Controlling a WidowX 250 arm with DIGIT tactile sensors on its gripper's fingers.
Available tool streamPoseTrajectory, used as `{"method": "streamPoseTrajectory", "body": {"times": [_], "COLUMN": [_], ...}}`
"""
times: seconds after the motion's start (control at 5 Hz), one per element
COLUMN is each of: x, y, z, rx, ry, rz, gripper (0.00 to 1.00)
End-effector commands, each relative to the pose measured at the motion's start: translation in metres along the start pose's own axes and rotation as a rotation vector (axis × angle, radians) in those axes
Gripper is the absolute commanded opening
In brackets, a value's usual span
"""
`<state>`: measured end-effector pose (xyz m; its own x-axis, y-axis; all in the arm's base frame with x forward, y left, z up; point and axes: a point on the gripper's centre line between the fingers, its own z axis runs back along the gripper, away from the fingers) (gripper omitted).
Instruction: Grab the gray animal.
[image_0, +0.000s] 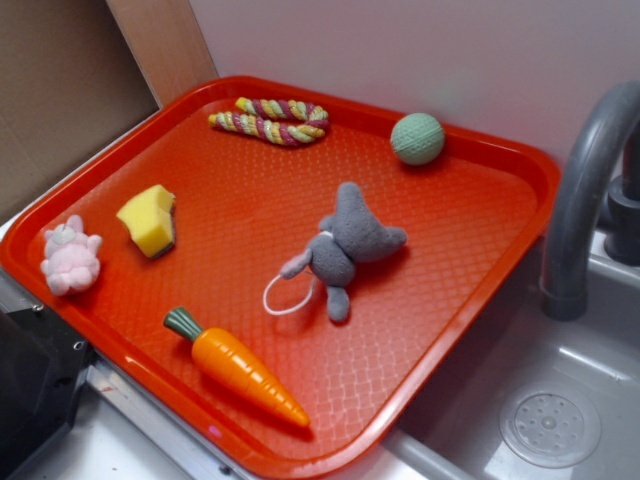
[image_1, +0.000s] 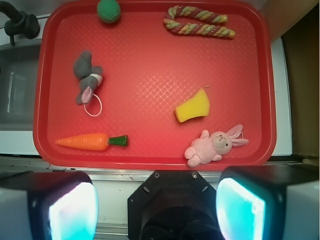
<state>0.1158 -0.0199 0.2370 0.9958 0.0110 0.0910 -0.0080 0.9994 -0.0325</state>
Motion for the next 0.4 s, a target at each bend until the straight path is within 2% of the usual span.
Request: {"method": "streamPoseTrajectory", "body": {"times": [0.0, 0.2], "x": [0.0, 0.037], "y": [0.0, -0.038], "z": [0.0, -0.007], "rx": [0.0, -0.041], "ry": [0.0, -0.116], "rz": [0.0, -0.145], "gripper": [1.0, 1.0]}}
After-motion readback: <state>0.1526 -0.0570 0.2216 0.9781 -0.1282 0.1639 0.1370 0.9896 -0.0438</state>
